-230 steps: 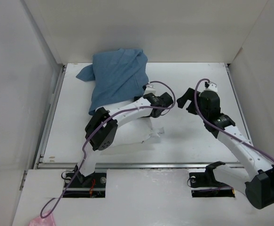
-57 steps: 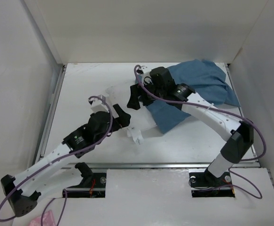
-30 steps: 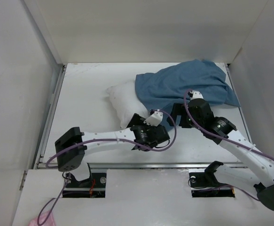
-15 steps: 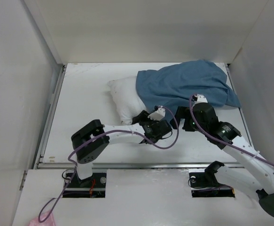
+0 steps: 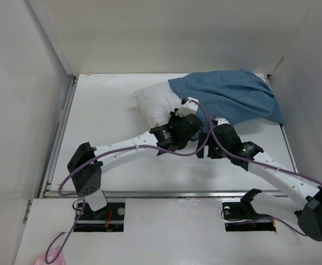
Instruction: Put the pillow into the pillowcase
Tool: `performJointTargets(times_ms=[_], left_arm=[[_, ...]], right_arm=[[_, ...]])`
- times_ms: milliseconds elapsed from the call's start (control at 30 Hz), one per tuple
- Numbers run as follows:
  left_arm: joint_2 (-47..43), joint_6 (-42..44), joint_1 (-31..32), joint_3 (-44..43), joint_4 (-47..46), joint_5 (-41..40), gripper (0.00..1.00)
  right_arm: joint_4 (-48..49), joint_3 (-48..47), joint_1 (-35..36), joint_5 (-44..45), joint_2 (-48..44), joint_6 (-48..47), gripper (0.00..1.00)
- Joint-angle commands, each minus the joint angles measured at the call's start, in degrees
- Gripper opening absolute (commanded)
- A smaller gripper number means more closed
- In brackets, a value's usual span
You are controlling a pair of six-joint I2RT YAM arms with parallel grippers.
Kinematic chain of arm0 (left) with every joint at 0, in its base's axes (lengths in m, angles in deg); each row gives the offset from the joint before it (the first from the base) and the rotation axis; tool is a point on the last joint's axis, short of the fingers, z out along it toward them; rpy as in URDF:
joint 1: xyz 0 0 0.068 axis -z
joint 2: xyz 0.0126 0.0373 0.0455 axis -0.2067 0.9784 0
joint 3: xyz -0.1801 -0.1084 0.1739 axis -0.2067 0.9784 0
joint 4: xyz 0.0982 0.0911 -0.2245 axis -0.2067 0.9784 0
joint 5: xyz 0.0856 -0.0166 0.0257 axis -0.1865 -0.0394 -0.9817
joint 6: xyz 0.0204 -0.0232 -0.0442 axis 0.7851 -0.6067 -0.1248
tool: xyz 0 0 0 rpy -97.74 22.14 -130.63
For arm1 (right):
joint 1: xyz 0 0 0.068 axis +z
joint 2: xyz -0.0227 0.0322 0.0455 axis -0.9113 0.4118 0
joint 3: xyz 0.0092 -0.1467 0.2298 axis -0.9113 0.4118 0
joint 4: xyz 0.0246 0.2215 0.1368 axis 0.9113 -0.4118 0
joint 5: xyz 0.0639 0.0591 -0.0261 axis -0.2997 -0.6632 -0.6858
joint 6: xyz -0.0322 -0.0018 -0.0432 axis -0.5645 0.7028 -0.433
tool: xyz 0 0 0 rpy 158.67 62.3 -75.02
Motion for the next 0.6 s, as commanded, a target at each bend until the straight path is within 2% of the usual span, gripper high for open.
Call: performJointTargets(times_ms=[0,67,133,200,500,567], left_arm=[[-6.9,3.4,0.0,-6.6,-5.8,4.9,0.0],[-6.9,2.9,0.0,-9.7,-4.4,5.1,0.0],[-6.9,2.9,0.0,-12.1,-3.1,5.7,0.0],[-6.9,2.9,0.0,-13.6,-1.6,5.7,0.0],[-6.9,2.9,0.0,-17.7,0.9,8.8,0.0],[-6.3,2.4,0.0,-18.3,1.7,8.8,0.0]], right_arm=[[9.0,0.4,1.8,0.5,0.9,-2.3,0.96],[15.2,1.7,3.0,3.3,0.9,-1.6,0.96],[18.2,2.8,3.6,10.3,0.4,0.6,0.96],[25.4,4.5,3.6,17.4,0.4,2.5,0.96],[48.2,5.2,3.6,26.6,10.8,4.3,0.96],[49.0,4.1,3.6,26.1,12.5,4.9,0.96]])
